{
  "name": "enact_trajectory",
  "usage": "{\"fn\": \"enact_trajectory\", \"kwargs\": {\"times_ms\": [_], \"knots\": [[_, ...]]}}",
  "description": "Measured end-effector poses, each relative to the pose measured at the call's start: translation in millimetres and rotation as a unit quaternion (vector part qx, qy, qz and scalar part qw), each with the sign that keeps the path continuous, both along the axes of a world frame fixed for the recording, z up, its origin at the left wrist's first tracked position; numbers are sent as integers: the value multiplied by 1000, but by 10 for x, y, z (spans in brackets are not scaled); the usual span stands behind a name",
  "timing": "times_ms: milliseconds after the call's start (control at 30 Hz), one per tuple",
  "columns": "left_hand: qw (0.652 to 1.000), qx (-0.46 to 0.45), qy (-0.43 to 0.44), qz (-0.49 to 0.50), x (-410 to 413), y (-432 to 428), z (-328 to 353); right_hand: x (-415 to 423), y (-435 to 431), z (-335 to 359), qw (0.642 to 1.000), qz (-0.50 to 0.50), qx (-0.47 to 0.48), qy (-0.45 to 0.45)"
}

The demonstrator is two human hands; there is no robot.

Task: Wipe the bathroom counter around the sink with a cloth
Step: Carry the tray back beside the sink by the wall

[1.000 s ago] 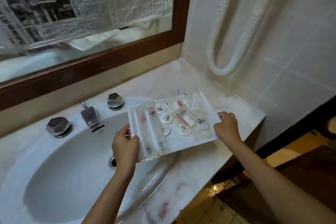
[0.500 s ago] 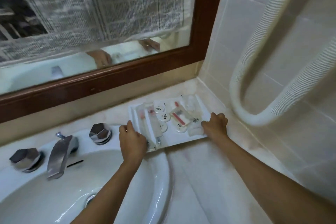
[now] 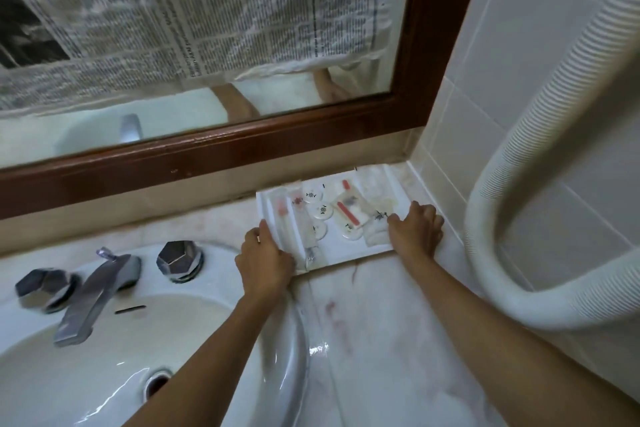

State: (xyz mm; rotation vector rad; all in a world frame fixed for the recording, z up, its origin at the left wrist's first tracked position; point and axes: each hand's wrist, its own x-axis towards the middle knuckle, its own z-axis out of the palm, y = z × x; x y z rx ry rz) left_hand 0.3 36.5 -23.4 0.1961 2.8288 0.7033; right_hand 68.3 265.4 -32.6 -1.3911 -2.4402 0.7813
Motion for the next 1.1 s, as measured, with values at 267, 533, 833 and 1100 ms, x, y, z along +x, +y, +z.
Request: {"fn": "enact_trajectory", "kwargs": {"times_ms": [267,533,833,1100], "knots": [[998,20,-47,-24,-40,51,70,-45,59,-21,998,33,-45,27],[998,3,-60,-29,48,-10,123,85,-84,-46,998,69,8,10],[952,297,-10,77,1068,-1063,266,742,-1284,175,972,204,19,117],[917,301,53,254,2153,-3019,291,1389,-3400,324,893,416,-26,168]]}}
